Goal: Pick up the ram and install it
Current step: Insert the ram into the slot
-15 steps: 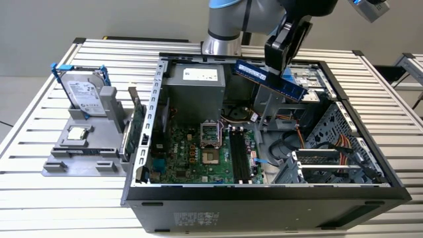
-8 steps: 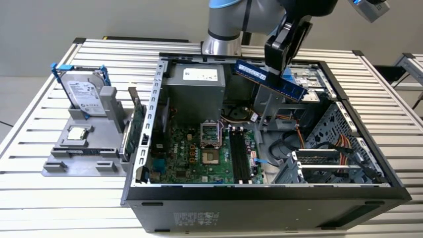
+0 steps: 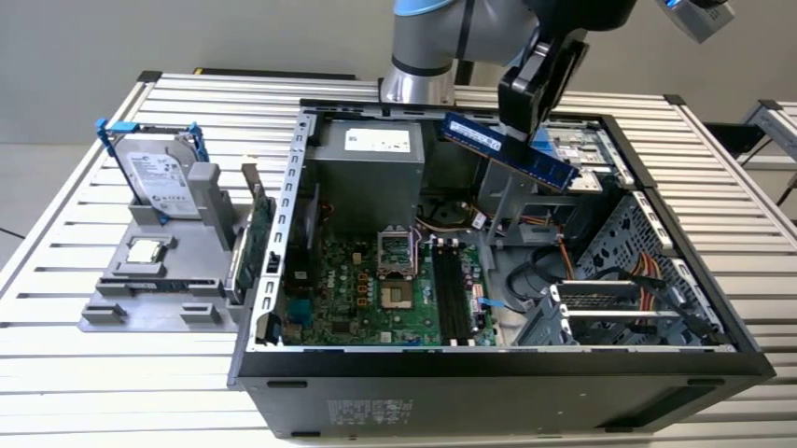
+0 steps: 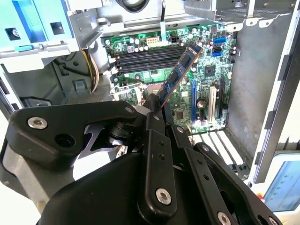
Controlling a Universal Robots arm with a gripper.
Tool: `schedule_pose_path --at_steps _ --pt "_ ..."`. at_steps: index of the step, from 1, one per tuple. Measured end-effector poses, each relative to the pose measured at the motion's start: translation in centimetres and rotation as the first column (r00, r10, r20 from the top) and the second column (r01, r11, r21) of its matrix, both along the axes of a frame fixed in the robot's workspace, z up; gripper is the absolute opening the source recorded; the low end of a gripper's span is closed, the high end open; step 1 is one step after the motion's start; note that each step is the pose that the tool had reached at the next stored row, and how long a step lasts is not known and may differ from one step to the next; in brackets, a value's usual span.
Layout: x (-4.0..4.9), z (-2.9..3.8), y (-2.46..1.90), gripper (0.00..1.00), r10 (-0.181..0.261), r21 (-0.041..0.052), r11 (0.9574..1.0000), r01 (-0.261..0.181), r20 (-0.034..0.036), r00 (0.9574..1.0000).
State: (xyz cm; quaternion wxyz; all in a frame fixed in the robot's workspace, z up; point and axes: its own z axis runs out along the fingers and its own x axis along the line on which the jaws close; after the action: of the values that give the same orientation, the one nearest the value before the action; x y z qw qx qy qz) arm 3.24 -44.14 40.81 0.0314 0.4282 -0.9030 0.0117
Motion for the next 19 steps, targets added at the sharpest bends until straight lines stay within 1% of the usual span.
schedule_pose_path --at_steps 6,12,15,19 --pt "0.00 0.00 0.00 0.00 -0.038 0.0000 0.9993 0.038 0.0000 0.9993" --pt "0.00 0.00 0.00 0.00 -0.078 0.0000 0.9969 0.078 0.0000 0.9969" --pt "0.00 0.00 0.00 0.00 -0.102 0.0000 0.9948 0.102 0.0000 0.9948" --pt "0.00 0.00 0.00 0.00 -0.143 0.0000 0.9898 0.143 0.0001 0.9898"
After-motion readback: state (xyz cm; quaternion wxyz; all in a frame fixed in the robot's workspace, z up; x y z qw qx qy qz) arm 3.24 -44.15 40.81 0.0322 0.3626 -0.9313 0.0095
